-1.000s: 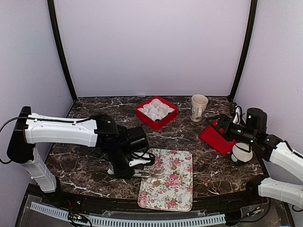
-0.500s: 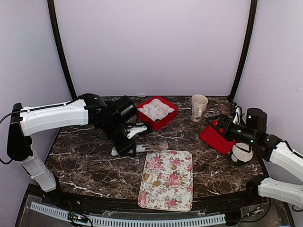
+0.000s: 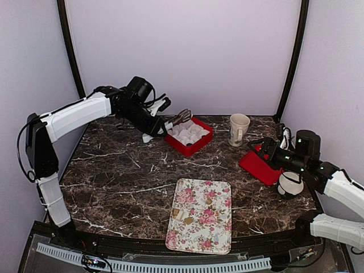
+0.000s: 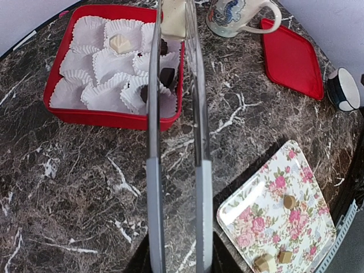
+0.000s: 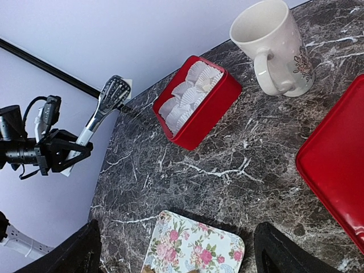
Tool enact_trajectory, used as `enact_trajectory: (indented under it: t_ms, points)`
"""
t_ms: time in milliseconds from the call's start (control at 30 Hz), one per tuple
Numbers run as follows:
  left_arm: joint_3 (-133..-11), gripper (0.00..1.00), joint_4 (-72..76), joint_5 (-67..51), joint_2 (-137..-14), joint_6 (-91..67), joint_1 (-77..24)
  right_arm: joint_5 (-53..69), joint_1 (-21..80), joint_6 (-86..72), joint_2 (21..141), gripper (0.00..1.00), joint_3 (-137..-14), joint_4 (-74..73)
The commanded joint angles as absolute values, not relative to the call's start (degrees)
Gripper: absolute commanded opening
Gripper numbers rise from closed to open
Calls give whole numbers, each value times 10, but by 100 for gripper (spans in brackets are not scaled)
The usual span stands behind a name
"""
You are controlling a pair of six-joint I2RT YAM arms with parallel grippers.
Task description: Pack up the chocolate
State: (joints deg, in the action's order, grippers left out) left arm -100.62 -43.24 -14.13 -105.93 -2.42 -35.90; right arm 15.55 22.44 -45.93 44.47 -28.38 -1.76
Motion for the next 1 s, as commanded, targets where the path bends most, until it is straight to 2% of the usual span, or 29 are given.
enact_trajectory:
  t_ms: [0,333,967]
  points:
    - [-1060,15,-424,-146,-1105,-33,-356,143,221,-453,450,94,-303,-11]
    - [-1156,16,-468,-113,-1218,-13,-327,136,221,-448,470,95,-313,-15]
    - [-1188,19,-461,-138,-1291,-19,-304,125,221,-451,480,100,-315,-17]
